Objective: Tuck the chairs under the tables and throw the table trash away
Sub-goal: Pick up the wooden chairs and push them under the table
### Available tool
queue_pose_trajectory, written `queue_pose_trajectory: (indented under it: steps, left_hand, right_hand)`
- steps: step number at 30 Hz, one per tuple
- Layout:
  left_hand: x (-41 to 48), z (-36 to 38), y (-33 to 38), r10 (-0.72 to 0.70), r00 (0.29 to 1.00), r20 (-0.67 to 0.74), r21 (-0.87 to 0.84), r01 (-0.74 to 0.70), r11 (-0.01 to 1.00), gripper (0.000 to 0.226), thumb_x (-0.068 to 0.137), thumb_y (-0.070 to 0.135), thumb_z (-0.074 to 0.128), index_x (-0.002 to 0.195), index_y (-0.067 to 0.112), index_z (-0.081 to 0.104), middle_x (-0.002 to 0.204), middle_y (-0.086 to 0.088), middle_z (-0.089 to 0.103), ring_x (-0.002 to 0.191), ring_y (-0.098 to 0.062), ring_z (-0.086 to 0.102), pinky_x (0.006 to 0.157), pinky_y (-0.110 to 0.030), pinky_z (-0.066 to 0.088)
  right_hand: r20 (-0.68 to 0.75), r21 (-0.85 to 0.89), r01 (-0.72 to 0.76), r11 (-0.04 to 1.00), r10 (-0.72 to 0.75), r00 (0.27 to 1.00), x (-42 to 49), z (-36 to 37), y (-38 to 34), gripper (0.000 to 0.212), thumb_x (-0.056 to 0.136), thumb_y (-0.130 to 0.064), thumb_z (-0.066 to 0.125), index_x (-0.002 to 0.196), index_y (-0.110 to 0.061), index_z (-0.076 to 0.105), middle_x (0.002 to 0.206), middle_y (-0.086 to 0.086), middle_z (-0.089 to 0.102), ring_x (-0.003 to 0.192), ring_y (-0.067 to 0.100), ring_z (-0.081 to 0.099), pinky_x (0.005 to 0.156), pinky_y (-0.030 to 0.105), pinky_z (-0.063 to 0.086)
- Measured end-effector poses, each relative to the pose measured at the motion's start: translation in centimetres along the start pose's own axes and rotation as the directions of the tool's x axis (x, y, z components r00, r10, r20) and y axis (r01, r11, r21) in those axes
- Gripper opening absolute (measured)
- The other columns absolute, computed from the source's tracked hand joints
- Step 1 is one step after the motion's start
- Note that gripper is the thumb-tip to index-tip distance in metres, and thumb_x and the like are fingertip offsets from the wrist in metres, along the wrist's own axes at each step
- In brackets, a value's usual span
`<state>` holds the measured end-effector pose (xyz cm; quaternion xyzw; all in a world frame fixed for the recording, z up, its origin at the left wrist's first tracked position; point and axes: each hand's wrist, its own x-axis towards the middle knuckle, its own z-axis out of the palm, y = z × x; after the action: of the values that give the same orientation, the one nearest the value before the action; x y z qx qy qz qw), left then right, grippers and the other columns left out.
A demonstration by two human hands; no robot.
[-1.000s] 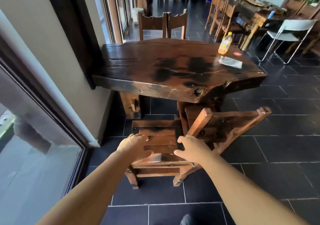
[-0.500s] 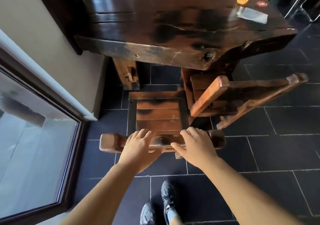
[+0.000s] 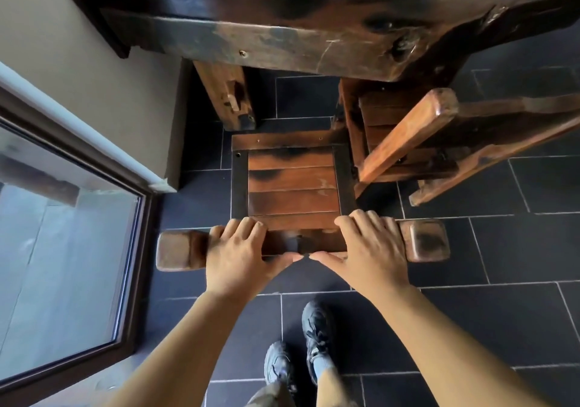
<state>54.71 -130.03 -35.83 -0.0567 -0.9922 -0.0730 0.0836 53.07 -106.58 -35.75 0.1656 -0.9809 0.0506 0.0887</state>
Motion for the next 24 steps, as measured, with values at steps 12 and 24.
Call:
queue_pose_trajectory:
  steps: [12,24]
  left_hand:
    - [1.7,1.0,-1.0,0.042,0.996,-0.082,-0.03,-0.045,0.999,0.073,0.08,0.085,0.039,0.073,0.017,0.064,0.074,0.001,0.061,0.068,-0.029,0.058,0.065,-0.038,0.039]
    - [7.5,1.9,-2.4,0.042,0.998,-0.052,-0.019,-0.043,0.999,0.068,0.073,0.085,0.047,0.075,0.019,0.065,0.076,0.003,0.063,0.071,-0.027,0.06,0.067,-0.038,0.041]
  right_hand:
    - [-0.054,0.037,-0.005,0.999,0.007,0.999,1.6,0.6,0.7,0.068,0.079,-0.081,0.055,0.089,-0.014,0.061,0.088,0.004,0.061,0.083,0.028,0.057,0.076,0.043,0.043]
    - [-0.031,0.04,-0.027,0.999,0.028,0.999,6.8,1.7,2.2,0.066,0.079,-0.081,0.051,0.091,-0.016,0.06,0.092,0.003,0.062,0.088,0.026,0.056,0.081,0.043,0.046]
